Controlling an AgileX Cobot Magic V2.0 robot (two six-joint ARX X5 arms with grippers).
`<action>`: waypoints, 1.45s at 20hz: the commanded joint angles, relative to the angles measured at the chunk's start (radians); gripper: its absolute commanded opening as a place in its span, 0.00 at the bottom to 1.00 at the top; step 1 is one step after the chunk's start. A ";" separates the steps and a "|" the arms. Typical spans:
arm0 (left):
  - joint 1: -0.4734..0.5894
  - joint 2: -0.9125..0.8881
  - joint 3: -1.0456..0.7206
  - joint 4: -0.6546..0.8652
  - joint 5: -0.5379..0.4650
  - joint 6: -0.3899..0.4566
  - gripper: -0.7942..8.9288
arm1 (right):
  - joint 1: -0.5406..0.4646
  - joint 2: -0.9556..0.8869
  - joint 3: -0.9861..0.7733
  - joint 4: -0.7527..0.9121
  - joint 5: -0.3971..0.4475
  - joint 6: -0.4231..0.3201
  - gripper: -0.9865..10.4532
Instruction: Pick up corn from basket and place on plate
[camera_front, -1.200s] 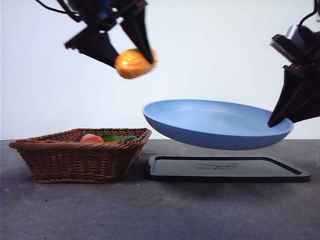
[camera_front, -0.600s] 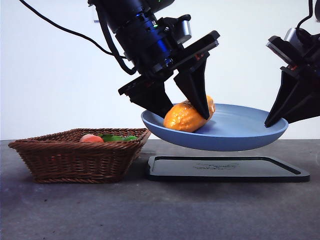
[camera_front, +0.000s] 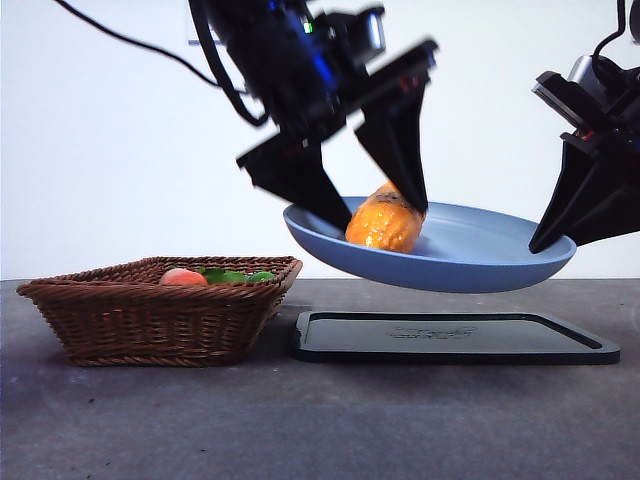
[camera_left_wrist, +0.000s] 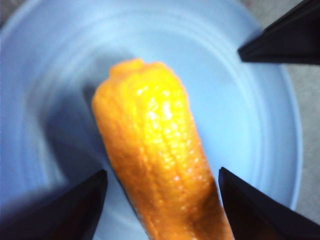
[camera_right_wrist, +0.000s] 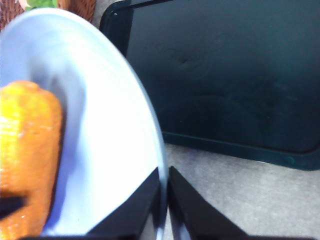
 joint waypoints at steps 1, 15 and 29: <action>-0.010 -0.046 0.027 0.002 0.002 0.012 0.46 | 0.003 0.009 0.022 0.014 -0.003 0.006 0.09; -0.010 -0.354 0.068 -0.129 0.001 0.012 0.46 | -0.070 0.308 0.250 0.008 0.016 0.003 0.09; -0.010 -0.418 0.068 -0.202 0.001 0.012 0.46 | -0.070 0.584 0.381 0.020 0.051 -0.024 0.09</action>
